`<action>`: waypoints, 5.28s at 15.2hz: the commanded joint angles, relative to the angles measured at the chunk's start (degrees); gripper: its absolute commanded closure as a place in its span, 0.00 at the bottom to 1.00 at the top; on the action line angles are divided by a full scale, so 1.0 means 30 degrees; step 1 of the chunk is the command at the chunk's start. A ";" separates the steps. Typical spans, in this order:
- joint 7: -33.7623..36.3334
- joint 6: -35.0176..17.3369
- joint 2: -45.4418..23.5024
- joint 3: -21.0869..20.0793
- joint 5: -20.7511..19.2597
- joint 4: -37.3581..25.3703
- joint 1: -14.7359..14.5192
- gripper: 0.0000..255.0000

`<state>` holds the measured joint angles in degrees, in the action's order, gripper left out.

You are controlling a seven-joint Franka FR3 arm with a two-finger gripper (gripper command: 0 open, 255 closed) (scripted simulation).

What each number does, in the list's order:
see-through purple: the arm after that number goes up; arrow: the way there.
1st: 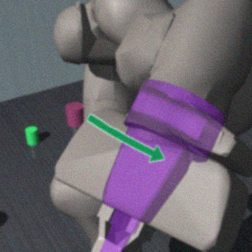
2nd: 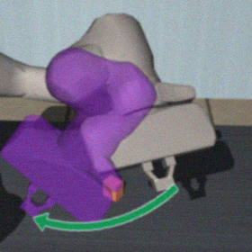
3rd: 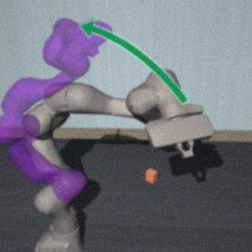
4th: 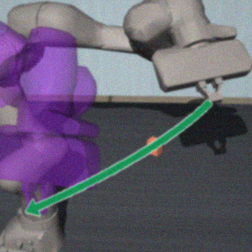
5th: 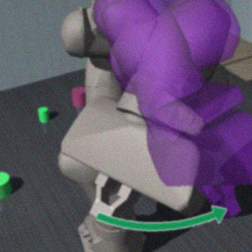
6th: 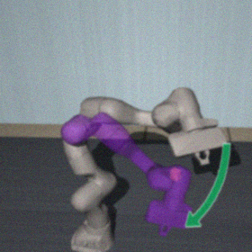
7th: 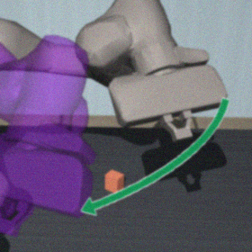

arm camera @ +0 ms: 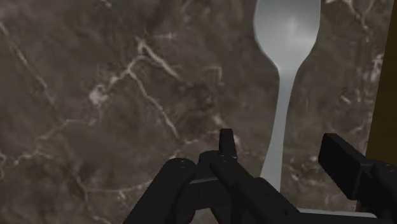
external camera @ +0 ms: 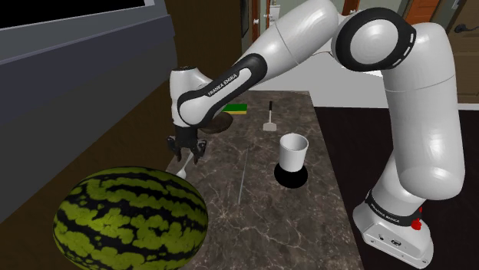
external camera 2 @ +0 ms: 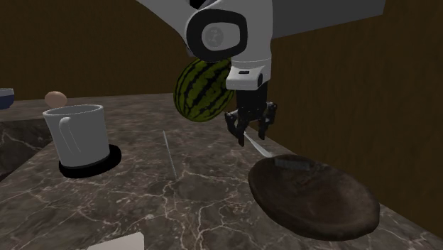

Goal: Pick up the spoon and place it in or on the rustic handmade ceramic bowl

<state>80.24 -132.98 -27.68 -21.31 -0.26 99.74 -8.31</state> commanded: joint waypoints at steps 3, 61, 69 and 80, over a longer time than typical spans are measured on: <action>0.0002 0.0009 -0.0015 0.0003 -0.0005 -0.0023 -0.0004 1.00; -0.7250 0.6573 -0.0858 0.1672 0.1284 -0.6363 0.5249 1.00; -0.7421 0.5185 -0.1278 0.1725 0.1248 -0.5372 0.5249 1.00; -0.7421 0.5188 -0.1278 0.1725 0.1248 -0.5374 0.5249 0.00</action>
<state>57.98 -117.42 -31.51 -16.13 3.48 83.62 7.44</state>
